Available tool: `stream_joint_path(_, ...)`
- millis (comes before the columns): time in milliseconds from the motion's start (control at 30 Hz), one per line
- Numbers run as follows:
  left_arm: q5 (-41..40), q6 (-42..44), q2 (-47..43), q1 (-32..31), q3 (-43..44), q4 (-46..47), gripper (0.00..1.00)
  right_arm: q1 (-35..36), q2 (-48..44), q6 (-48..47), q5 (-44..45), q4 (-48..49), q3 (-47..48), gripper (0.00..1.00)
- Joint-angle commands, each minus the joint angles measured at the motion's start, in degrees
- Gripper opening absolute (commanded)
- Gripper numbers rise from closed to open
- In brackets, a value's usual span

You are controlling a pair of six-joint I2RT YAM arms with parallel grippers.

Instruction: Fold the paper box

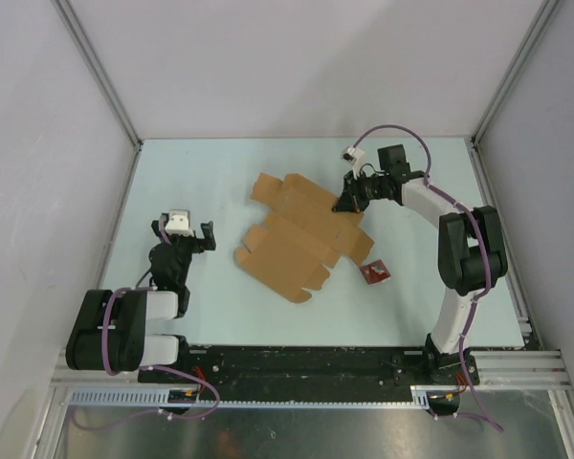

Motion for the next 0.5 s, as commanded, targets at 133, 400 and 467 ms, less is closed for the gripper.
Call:
stream_joint_path(133,-0.3,0.1,0.2,-0.2,0.2,2.7,1.00,0.7,-3.3,-1.3,2.3,3.7,-3.3,0.02)
stream_joint_path(400,-9.6,2.7,-6.9,-5.2,3.2,-8.1,1.00,0.7,-4.0,-1.6,3.0,4.1,-4.3,0.02)
stream_joint_path(467,-9.9,2.2,-12.5,-5.4,5.0,-12.9,1.00,0.7,-4.1,-1.8,3.1,4.4,-4.5,0.02)
